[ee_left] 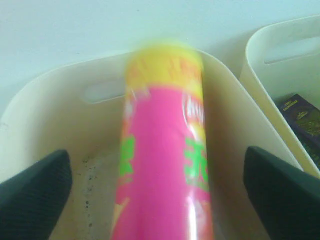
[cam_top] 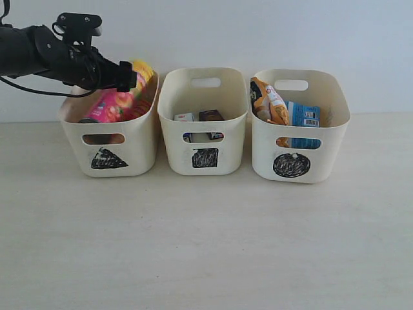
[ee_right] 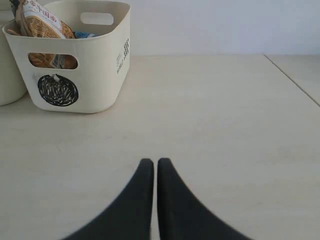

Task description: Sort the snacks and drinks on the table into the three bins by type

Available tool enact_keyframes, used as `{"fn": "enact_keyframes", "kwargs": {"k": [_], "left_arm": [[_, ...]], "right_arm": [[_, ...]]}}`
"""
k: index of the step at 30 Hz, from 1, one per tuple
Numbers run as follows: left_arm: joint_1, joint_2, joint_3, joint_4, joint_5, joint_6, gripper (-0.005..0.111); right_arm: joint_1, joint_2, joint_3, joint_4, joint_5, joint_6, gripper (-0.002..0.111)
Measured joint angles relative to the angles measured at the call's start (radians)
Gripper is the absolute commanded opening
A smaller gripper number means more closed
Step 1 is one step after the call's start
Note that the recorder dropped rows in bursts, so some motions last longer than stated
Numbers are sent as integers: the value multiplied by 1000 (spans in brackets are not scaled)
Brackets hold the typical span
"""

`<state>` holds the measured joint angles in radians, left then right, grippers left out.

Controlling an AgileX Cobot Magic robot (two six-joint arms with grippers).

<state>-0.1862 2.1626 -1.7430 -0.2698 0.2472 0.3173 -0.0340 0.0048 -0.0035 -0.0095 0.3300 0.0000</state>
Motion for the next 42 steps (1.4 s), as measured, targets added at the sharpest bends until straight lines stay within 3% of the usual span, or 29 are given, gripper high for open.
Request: {"fn": "enact_keyframes", "kwargs": {"k": [7,10,13,19,30,42], "left_arm": [[0,-5,0,0,8,0,88],[0,-27,0,0,34,0,82],[0,-65,0,17,69,0,65],[0,-145,0,51,200,0,4],[0,-231,5,122,425,-9,4],[0,-472,259,288,462,-98,4]], "right_arm": [[0,0,0,0,0,0,0],[0,0,0,0,0,0,0],[0,0,0,0,0,0,0],[0,0,0,0,0,0,0],[0,0,0,0,0,0,0],[0,0,0,0,0,0,0]]}}
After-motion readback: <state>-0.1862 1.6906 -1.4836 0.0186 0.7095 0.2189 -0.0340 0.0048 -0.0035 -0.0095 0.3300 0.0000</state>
